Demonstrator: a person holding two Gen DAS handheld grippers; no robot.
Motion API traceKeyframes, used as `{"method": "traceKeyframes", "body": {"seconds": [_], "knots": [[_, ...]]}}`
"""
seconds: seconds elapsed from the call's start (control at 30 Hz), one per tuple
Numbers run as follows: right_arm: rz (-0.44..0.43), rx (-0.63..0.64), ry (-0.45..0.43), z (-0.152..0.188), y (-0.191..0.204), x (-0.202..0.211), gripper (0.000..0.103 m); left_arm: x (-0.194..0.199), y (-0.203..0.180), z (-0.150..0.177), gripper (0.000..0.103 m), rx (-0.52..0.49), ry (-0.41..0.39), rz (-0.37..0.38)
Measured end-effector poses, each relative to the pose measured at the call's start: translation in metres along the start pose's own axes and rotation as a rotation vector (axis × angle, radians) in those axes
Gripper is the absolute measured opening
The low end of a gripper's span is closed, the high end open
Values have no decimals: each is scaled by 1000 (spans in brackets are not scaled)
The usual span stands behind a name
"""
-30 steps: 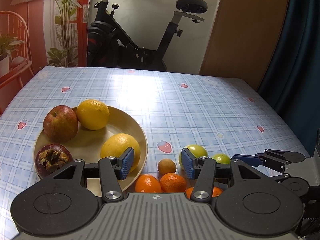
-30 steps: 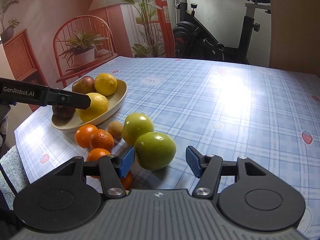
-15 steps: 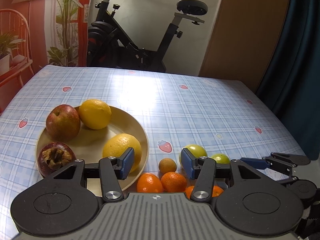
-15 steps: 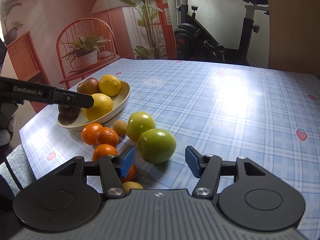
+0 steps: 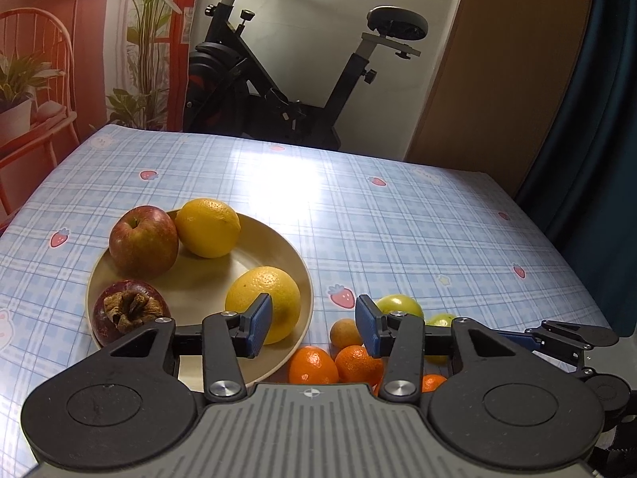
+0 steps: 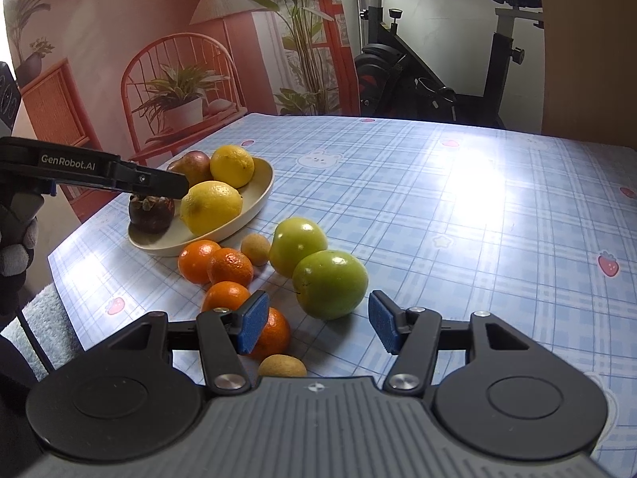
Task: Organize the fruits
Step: 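Bring the right gripper around a green apple while the left tool approaches it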
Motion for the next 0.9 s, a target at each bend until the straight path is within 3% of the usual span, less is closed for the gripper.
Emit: {"method": "traceKeyframes", "body": {"seconds": [0.33, 0.67, 0.8, 0.9], "knots": [[3, -25, 12, 0, -10, -5, 58, -8, -5, -2, 49, -22, 24, 23], [-51, -107, 87, -2, -21, -29, 53, -47, -31, -27, 47, -68, 122, 157], [-50, -64, 71, -11, -19, -31, 50, -67, -39, -36, 37, -65, 168, 206], [-17, -18, 58, -18, -20, -33, 50, -82, -44, -43, 36, -59, 201, 236]]}}
Point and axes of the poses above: each gripper's, at about its wrist camera, not at the fingertips, and x roughly against the way its jaws point, y to its left, z to its underside, the point moved 6 cm from there along -x, roughly the way its jaws point, and after that the axes turned 8 degrees about z, right-handed, at the moved point
